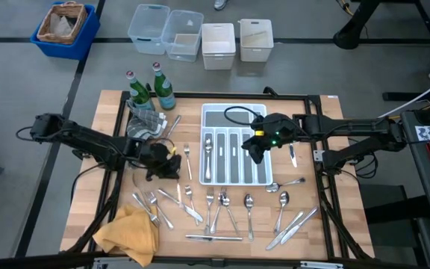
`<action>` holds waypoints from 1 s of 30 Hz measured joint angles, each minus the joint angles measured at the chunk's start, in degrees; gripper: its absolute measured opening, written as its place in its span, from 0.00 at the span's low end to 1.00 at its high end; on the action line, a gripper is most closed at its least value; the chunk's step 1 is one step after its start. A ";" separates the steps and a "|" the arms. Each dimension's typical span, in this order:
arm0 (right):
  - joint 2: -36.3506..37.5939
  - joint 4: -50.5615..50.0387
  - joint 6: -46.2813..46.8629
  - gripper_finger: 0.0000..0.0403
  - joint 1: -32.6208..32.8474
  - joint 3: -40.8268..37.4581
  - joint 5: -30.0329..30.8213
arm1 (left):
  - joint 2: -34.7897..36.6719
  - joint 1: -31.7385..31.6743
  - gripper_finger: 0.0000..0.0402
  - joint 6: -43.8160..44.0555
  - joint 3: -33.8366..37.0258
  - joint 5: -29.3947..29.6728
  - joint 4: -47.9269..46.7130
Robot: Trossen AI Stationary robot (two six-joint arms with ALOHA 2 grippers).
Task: Sort silverware
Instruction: Put the silver spoon into the silverware tray
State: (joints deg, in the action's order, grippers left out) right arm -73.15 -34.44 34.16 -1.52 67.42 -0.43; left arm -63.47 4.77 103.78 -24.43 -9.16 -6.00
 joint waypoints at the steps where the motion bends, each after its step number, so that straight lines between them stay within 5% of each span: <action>1: -0.04 -0.06 0.00 0.21 0.00 0.00 0.00 | -0.03 -0.71 0.02 -0.67 -0.01 1.19 1.84; 11: -0.06 0.01 0.51 0.21 0.00 0.00 0.01 | -0.12 -8.10 0.02 -8.68 -0.21 11.27 19.55; 19: -0.08 -0.05 3.65 0.21 0.00 0.00 -0.09 | -5.61 -12.54 0.02 -19.21 -7.60 9.83 17.98; 30: -0.10 -0.08 10.72 0.21 1.73 0.00 -6.22 | -19.70 -18.89 0.02 -31.24 -20.27 0.58 2.62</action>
State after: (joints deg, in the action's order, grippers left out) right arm -73.25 -34.52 44.88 0.21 67.42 -6.64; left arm -83.17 -14.12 72.54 -44.69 -8.58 -3.39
